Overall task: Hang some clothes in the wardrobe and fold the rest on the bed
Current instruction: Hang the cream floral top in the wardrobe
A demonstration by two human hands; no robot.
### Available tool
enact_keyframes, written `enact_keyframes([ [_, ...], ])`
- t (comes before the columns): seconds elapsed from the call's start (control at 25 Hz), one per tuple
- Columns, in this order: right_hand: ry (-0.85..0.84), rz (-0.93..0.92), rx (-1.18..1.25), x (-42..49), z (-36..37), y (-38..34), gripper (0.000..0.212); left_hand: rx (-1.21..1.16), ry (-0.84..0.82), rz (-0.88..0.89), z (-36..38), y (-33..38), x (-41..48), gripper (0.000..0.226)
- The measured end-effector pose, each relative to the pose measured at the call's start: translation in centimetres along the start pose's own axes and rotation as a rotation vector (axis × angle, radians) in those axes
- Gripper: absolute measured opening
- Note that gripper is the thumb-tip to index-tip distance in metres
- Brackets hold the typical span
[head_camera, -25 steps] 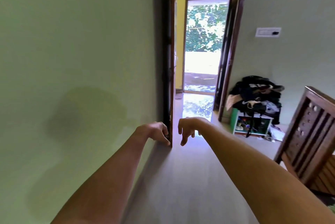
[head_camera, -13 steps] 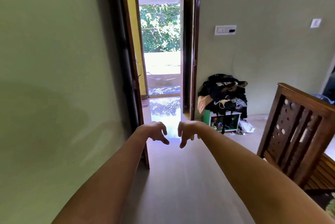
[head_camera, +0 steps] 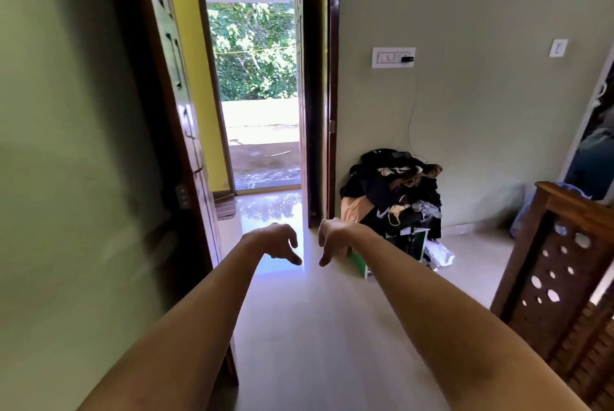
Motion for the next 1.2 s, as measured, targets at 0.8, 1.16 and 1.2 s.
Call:
enact_keyframes([
  [0.8, 0.022, 0.490, 0.104, 34.0, -18.3, 37.4, 0.049, 0.282, -0.227, 0.434, -6.0, 21.6, 55.4, 0.047],
  [1.16, -0.014, 0.665, 0.180, 40.8, -24.8, 62.7, 0.051, 0.303, -0.351, 0.576, -2.5, 40.5, 76.2, 0.049],
  [1.2, -0.008, 0.688, 0.191, 41.2, -26.0, 65.7, 0.049, 0.294, -0.352, 0.597, -2.5, 43.3, 78.3, 0.049],
])
Point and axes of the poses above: each hand's wrist, its own x-axis towards the middle knuckle, its own z-axis out of the palm, y = z × x, the point moved 7 cm from there along x, towards the middle knuckle, and after that the axes turned 9 degrees about -x, right-handed, at the moved point
